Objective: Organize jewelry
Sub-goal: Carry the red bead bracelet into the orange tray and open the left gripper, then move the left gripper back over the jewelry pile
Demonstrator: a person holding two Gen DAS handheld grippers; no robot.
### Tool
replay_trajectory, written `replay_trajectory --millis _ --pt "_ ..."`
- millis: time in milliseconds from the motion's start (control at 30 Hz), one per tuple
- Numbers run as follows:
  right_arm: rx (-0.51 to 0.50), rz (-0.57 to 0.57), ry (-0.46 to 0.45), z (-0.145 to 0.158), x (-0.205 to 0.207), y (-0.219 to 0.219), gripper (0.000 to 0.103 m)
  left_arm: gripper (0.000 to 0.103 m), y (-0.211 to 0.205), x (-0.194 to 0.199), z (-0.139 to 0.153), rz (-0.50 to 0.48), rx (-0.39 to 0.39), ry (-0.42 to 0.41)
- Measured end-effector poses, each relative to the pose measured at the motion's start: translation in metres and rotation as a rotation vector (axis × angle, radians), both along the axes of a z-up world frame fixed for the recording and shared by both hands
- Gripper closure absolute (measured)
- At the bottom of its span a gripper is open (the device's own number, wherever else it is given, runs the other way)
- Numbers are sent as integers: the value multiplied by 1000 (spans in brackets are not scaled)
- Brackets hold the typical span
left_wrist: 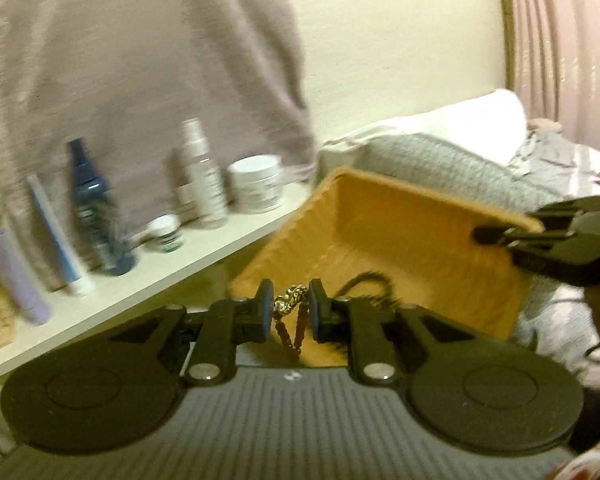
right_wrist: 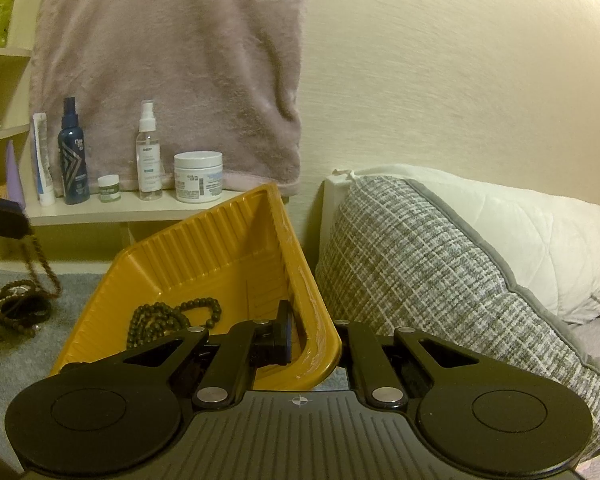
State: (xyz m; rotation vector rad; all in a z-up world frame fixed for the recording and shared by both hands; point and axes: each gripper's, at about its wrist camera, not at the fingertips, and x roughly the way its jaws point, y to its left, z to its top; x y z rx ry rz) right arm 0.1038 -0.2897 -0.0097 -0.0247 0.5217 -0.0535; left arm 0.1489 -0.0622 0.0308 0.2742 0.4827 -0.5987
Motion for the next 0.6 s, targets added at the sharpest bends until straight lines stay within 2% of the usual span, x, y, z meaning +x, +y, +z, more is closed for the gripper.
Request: replay_trajectory --millis 200,600 --pt "3 -2 1 0 0 0 95 86 -30 1 -3 -63 -26 17" --pt "11 -7 1 0 0 -1 95 83 -54 2 -16 -98 10 57"
